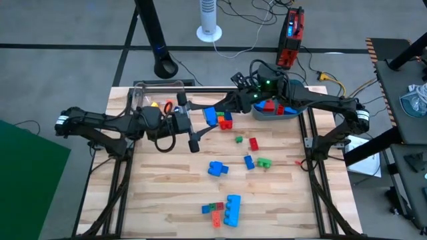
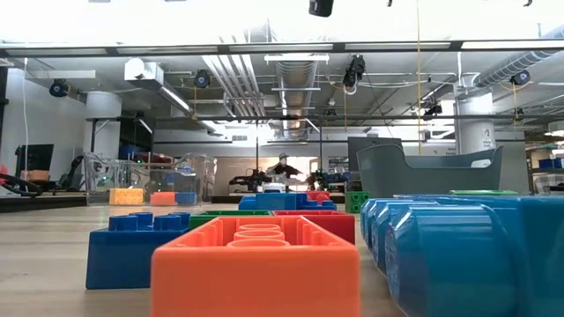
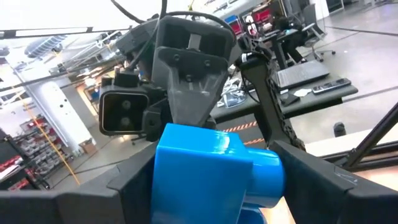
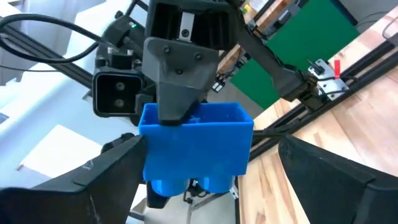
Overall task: Sort blocks by size
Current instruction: Put the big blue game piece into the blue bin
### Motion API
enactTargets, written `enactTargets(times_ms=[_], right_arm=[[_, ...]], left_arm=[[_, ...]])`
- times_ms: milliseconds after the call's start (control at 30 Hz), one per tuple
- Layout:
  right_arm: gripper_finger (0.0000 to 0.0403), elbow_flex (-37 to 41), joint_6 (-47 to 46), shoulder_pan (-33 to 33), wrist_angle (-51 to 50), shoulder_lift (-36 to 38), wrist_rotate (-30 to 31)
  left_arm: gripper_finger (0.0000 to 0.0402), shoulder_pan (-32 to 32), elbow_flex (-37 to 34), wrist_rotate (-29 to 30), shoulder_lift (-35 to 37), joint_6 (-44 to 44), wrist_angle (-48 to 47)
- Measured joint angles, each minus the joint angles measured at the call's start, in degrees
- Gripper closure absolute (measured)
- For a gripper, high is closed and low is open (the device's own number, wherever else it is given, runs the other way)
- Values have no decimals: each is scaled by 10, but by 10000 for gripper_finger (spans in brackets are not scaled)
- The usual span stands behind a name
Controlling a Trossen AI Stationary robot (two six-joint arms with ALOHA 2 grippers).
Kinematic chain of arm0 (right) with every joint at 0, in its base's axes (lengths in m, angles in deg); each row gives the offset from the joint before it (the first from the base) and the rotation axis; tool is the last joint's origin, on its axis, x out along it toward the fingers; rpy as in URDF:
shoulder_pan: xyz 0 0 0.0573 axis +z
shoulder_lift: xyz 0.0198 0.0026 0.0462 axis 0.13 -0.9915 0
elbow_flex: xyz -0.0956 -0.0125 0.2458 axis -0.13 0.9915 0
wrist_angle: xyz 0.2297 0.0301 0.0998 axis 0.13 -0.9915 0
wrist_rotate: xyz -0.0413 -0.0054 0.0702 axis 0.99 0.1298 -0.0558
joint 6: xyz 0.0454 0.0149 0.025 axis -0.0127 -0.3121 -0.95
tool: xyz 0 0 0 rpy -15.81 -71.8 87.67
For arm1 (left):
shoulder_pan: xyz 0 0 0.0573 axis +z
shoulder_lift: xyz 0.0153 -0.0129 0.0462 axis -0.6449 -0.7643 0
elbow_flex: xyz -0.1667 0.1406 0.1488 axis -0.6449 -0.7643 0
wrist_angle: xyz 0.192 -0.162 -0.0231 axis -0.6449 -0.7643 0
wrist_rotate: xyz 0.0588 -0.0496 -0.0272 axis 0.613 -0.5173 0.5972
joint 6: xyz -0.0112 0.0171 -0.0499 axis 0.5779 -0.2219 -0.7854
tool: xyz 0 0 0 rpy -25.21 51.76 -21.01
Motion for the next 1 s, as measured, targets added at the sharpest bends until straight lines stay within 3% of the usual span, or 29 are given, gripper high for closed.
enactTargets(times_ms=[733,1000], right_arm=[[46,0,17,12,0,0,0],[46,0,11,17,42,-12,4]], left_arm=[[139,17,0,2,-3,0,3],[139,28,1,-29,-5,0,17]])
